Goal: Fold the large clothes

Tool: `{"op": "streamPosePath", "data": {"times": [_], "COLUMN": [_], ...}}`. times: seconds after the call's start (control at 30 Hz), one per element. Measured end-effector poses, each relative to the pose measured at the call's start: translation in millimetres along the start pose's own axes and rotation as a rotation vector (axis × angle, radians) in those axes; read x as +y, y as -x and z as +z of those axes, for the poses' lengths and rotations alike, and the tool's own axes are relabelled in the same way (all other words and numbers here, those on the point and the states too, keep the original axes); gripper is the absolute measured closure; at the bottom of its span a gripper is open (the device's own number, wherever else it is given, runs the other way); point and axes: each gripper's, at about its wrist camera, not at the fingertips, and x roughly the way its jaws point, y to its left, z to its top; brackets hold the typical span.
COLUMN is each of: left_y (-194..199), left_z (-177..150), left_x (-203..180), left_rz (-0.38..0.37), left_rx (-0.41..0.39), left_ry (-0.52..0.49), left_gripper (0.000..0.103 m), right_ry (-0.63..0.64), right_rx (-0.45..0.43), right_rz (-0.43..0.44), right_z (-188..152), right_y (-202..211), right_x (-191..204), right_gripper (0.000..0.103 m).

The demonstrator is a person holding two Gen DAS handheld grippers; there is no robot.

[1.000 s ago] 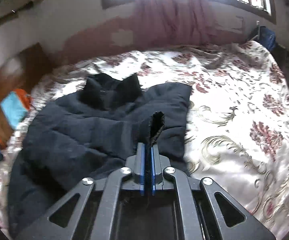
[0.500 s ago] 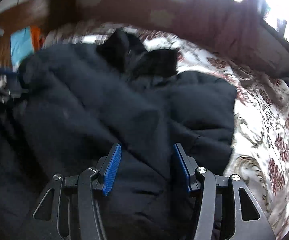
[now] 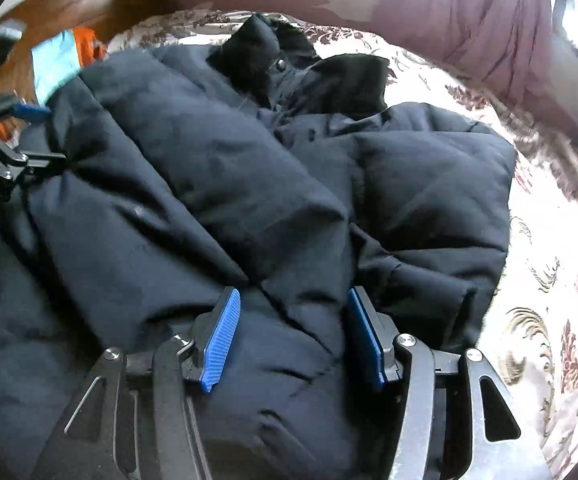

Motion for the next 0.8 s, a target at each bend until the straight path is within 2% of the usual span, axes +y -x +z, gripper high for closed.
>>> {"op": "streamPosePath", "data": {"times": [0.07, 0.17, 0.3, 0.4, 0.5, 0.6, 0.73, 0.8], "left_y": [11, 26, 22, 6, -14, -34, -55, -65], "left_z": [9, 30, 75, 115, 146, 173, 198, 206], "left_x": [12, 35, 66, 80, 82, 70, 53, 49], "left_rz": [-0.063, -0.114, -0.154, -0.165, -0.175, -0.141, -0.064, -0.044], "left_rx": [0.010, -0.033, -0.071, -0.114, -0.177, -0.210, -0.283, -0.290], "left_ry": [0.016, 0.095, 0.271, 0.388, 0.471, 0.475, 0.410, 0.376], "left_gripper": [0.000, 0.000, 0.000, 0.000, 0.000, 0.000, 0.001, 0.009], "right_ry": [-0.060, -0.148, -0.267, -0.407, -0.463, -0.458, -0.456, -0.467], "right_rx": [-0.010, -0.033, -0.076, -0.125, -0.178, -0.197, -0.163, -0.147], "right_rz": [0.048, 0.026, 0.017, 0.046, 0.045, 0.003, -0.036, -0.037], "right_z": [10, 34, 71, 112, 146, 174, 191, 201], "right_y": [14, 25, 17, -8, -37, -65, -102, -116], "right_x": [-18, -45, -74, -95, -99, -92, -93, -99], "right_gripper": [0.048, 0.034, 0.034, 0.034, 0.034, 0.037, 0.054, 0.058]}}
